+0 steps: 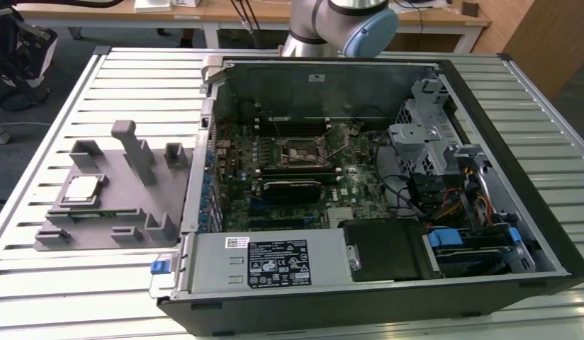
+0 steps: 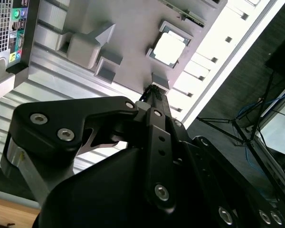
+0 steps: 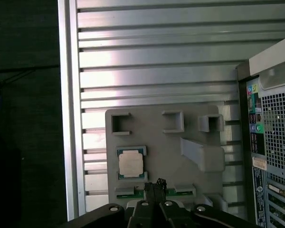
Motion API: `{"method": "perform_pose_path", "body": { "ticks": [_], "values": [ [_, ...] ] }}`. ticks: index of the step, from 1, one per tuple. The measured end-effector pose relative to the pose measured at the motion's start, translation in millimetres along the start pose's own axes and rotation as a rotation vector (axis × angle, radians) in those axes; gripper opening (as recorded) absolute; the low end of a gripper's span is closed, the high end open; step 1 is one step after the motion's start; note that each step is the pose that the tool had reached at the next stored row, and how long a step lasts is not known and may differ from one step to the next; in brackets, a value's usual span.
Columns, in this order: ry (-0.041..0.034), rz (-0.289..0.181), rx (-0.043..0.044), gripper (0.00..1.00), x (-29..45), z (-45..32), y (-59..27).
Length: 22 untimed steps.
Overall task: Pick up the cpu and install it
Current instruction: 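Pick up the cpu and move it towards the insertion slot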
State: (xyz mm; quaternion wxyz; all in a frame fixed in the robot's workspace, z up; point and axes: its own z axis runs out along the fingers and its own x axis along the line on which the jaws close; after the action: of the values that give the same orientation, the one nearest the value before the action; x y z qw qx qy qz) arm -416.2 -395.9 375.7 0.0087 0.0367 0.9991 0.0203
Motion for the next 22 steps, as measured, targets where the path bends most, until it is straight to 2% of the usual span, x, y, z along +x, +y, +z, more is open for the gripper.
{"method": "perform_pose_path", "body": {
  "ticks": [4, 16, 18, 19, 22],
  "values": [
    [-0.0006, 0.0, 0.0073, 0.11, 0.2, 2.3, -0.1],
    [-0.0004, -0.002, 0.0077, 0.11, 1.0, 10.5, -0.8],
    [-0.001, -0.002, 0.0137, 0.11, 1.3, 11.0, -0.8],
    [-0.0011, -0.002, 0.0173, 0.11, 2.2, 11.5, -0.9],
    [-0.0013, -0.003, 0.0178, 0.11, 9.3, 13.5, -1.5]
  ]
}}
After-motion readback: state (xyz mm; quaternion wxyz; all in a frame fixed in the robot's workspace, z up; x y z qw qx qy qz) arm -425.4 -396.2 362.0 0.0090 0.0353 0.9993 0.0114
